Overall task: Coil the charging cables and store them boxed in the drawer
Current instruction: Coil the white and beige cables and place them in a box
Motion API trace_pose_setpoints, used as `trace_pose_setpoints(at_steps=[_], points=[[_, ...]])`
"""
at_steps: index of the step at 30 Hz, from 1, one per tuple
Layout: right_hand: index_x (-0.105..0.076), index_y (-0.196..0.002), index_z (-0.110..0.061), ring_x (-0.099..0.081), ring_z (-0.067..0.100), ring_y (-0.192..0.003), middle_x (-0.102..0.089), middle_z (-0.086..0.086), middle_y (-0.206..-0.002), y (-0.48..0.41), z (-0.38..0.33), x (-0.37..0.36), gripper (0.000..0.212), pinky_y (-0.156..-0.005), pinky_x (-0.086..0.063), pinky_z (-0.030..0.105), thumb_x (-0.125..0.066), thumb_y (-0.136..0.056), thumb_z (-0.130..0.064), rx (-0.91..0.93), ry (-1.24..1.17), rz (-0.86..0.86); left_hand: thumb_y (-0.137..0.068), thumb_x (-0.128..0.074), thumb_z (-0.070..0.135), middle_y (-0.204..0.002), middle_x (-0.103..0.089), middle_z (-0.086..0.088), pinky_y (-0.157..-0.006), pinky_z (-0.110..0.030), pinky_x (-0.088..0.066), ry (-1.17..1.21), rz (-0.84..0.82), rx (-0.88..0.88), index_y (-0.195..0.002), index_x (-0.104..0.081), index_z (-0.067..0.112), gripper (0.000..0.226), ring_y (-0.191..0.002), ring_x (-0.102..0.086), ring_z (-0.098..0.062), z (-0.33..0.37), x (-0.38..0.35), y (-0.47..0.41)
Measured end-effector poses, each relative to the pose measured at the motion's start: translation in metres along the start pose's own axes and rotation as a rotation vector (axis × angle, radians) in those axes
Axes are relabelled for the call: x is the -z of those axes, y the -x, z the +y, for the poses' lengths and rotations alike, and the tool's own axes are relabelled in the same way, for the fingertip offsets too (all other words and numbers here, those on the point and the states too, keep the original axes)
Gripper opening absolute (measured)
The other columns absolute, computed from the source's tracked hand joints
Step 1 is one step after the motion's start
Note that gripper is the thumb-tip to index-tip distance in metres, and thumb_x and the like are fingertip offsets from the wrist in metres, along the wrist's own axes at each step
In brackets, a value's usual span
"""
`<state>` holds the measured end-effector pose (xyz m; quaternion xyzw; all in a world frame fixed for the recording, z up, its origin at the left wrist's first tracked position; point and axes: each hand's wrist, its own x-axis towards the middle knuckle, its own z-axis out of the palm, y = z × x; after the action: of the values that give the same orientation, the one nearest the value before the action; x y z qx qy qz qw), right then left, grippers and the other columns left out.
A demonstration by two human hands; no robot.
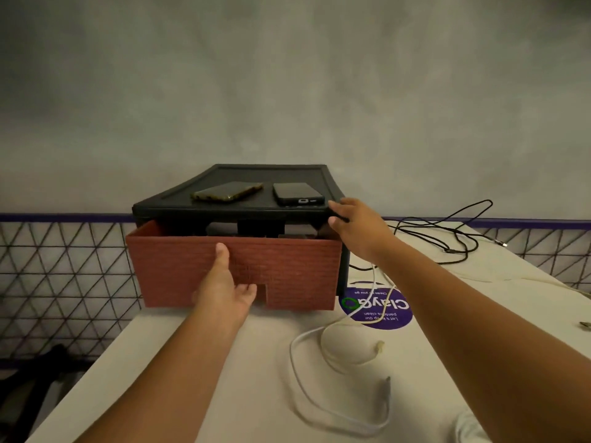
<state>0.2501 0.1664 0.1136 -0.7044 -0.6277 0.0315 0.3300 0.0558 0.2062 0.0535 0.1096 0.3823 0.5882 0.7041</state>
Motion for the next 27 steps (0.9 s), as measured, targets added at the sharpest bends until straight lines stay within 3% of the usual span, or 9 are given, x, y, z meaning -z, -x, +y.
trace_pose_setpoints(at_steps=[4,8,17,21,23,25,27], points=[[-0.034,-0.144,-0.018,-0.031,0.025,-0.136,-0.026,0.003,-0.153,-0.003,0.001,-0.001,0.045,-0.108,-0.029,0.034,-0.038,-0.1,-0.026,0.005,0.033,-0.007,-0.075,-0.071,0.041,-0.135,-0.046,-0.014,-0.095,-0.049,-0.045,0.037,0.015,-0.035,-0.137,-0.032,0.015,0.078,-0.115,-0.055,-0.031,-0.002,0.011,0.007],[-0.033,-0.144,-0.018,-0.025,0.025,-0.14,-0.022,0.003,-0.155,-0.005,0.001,-0.002,0.046,-0.111,-0.024,0.035,-0.038,-0.1,-0.028,-0.01,0.027,-0.028,-0.078,-0.069,0.039,-0.144,-0.037,-0.018,-0.1,-0.049,-0.041,0.018,0.013,-0.042,-0.14,-0.028,0.015,0.078,-0.127,-0.045,-0.033,-0.002,0.029,0.035],[-0.027,-0.146,-0.01,-0.017,0.026,-0.143,-0.017,0.01,-0.156,0.002,-0.012,0.005,0.047,-0.113,-0.015,0.033,-0.033,-0.102,-0.024,-0.036,0.055,-0.088,-0.079,-0.064,0.039,-0.129,-0.051,-0.011,-0.101,-0.05,-0.04,-0.003,0.013,-0.049,-0.132,-0.038,0.015,0.063,-0.124,-0.048,-0.031,0.004,0.079,0.12],[-0.021,-0.148,-0.012,-0.019,0.031,-0.141,-0.013,0.009,-0.156,0.008,-0.011,0.0,0.052,-0.113,-0.019,0.037,-0.037,-0.1,-0.025,-0.059,0.002,-0.1,-0.075,-0.064,0.039,-0.116,-0.059,-0.012,-0.077,-0.042,-0.049,-0.009,-0.018,-0.032,-0.113,-0.05,0.013,0.048,-0.1,-0.059,-0.027,0.004,0.102,0.15],[-0.018,-0.149,-0.012,-0.018,0.031,-0.141,-0.008,0.008,-0.156,0.013,-0.012,-0.002,0.054,-0.113,-0.019,0.038,-0.038,-0.1,-0.024,-0.088,-0.06,-0.114,-0.077,-0.065,0.036,-0.112,-0.06,-0.011,-0.072,-0.04,-0.049,-0.016,-0.002,-0.043,-0.109,-0.052,0.014,0.041,-0.099,-0.06,-0.026,0.005,0.115,0.16],[-0.017,-0.149,-0.013,-0.02,0.032,-0.14,-0.009,0.007,-0.156,0.019,-0.012,-0.001,0.056,-0.112,-0.021,0.037,-0.041,-0.099,-0.024,-0.117,-0.132,-0.114,-0.072,-0.069,0.035,-0.113,-0.055,-0.005,-0.079,-0.041,-0.048,-0.085,0.041,-0.106,-0.122,-0.047,0.016,0.058,-0.107,-0.056,-0.024,0.01,0.126,0.166],[-0.017,-0.149,-0.015,-0.026,0.032,-0.138,-0.016,0.008,-0.154,0.026,-0.013,0.003,0.059,-0.11,-0.024,0.038,-0.044,-0.098,-0.025,-0.146,-0.203,-0.11,-0.068,-0.073,0.034,-0.113,-0.055,-0.003,-0.077,-0.036,-0.047,-0.233,0.14,-0.266,-0.126,-0.042,0.018,0.068,-0.102,-0.056,-0.021,0.022,0.134,0.169]])
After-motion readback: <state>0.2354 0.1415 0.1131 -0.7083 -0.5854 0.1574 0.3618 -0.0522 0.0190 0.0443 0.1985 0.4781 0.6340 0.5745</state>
